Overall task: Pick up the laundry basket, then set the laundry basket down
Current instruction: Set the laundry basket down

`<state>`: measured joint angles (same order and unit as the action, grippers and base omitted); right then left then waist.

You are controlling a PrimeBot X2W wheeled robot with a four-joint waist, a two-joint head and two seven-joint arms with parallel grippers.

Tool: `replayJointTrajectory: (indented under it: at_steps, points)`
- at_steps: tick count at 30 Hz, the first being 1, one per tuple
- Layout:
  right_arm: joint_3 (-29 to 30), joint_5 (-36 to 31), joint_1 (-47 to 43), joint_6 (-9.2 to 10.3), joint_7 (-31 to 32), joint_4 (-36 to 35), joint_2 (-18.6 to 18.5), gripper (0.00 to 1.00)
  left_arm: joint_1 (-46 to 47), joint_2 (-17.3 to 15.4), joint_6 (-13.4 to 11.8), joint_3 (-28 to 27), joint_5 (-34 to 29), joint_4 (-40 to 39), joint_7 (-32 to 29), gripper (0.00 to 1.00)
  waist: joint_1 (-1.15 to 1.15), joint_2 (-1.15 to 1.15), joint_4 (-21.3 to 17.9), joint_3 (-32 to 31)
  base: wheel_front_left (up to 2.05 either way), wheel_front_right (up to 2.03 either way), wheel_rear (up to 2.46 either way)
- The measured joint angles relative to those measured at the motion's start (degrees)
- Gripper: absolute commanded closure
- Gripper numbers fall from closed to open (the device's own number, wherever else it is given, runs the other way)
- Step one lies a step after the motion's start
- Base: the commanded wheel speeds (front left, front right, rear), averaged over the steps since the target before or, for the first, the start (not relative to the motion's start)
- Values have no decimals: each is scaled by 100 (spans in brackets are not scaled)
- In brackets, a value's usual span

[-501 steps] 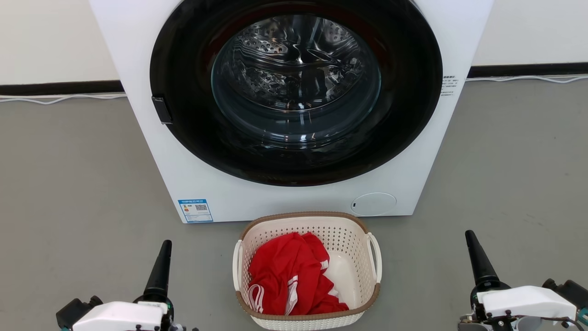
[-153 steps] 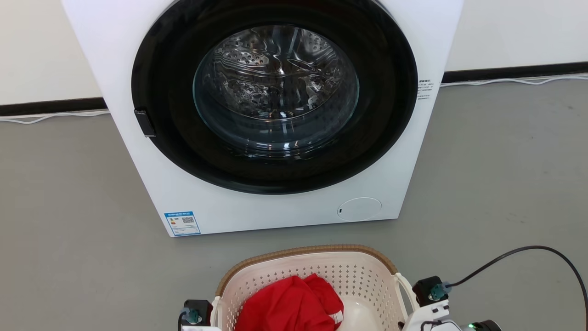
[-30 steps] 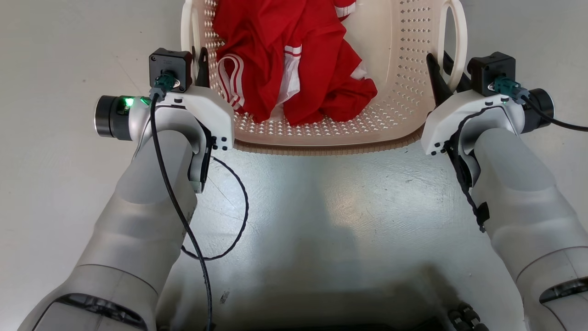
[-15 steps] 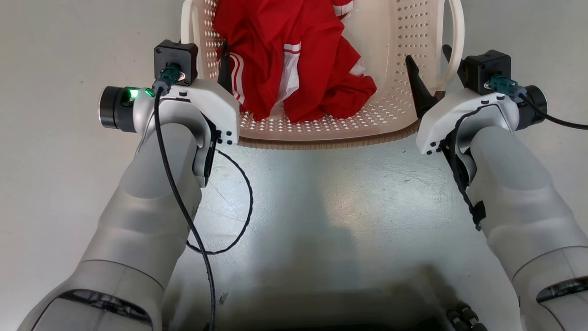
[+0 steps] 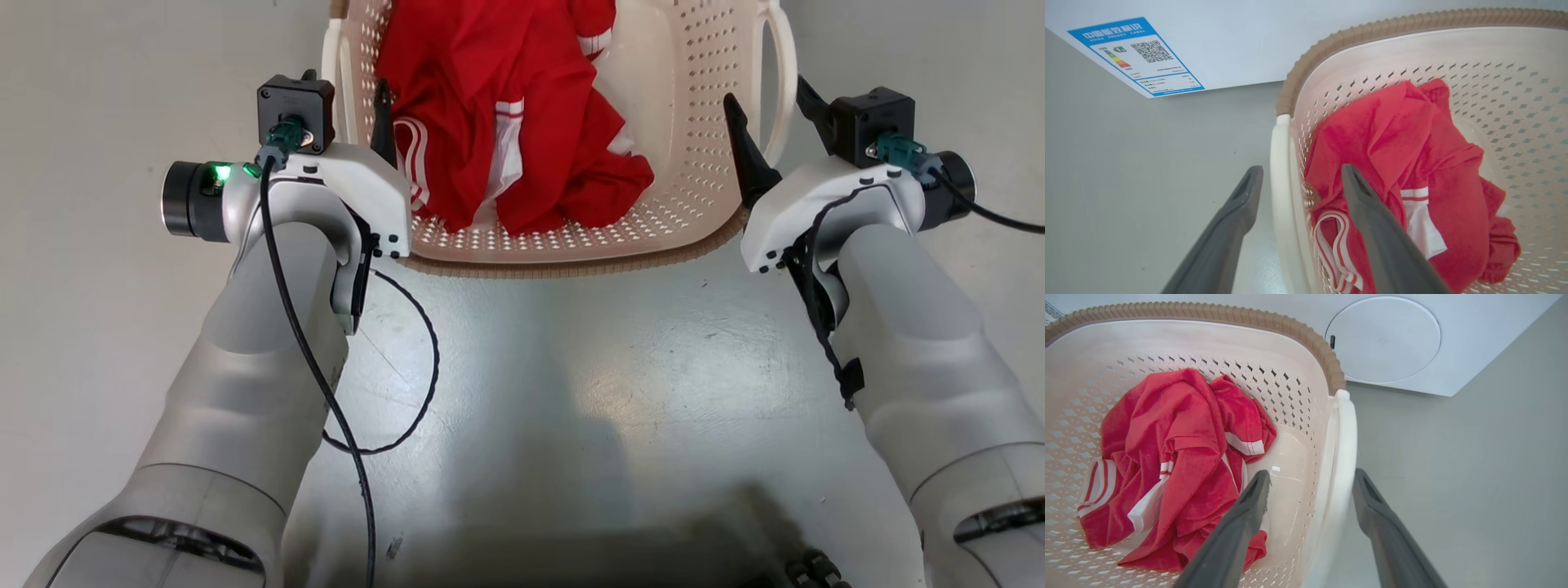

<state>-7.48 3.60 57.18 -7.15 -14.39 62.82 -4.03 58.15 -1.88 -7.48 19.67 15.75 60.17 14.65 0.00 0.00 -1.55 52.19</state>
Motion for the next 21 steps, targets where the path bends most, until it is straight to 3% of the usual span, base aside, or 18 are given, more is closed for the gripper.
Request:
replayJointTrajectory:
  at_steps: [11,21]
  points:
    - [14,209,-512,0,0,-378,5,0,-448,7,151,-229,-62,-4,0,0,0,0,-28,-709,0,0,0]
    - [30,396,-1092,0,0,-650,15,0,-1201,10,280,-553,-54,-505,0,0,0,0,-52,-1592,0,0,0]
